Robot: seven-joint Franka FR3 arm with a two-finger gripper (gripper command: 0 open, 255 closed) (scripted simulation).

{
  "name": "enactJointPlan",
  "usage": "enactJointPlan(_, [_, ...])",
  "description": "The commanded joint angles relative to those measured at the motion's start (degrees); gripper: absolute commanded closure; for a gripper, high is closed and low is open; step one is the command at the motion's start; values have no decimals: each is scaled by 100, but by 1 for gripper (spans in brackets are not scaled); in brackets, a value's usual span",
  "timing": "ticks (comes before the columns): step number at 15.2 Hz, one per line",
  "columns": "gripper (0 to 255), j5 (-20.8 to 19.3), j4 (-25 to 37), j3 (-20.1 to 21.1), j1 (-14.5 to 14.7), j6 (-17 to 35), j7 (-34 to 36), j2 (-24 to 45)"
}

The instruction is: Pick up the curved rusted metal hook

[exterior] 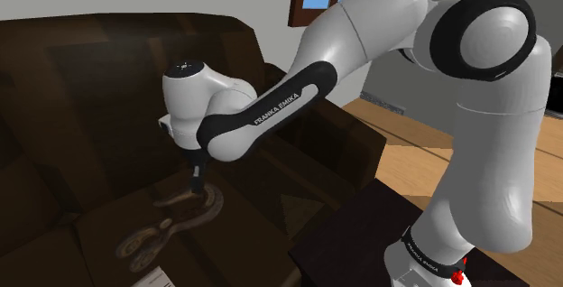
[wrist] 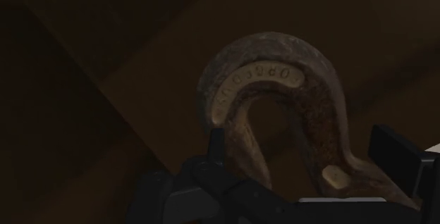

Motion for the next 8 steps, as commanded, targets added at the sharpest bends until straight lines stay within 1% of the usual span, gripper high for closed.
enactJointPlan(1, [0,-217,280,-9,185,17,10,384])
enactJointPlan(7, [0,-742,1127,-78,748,32,-84,1469])
enactJointPlan(8, [0,-782,1211,-87,804,30,-101,1568])
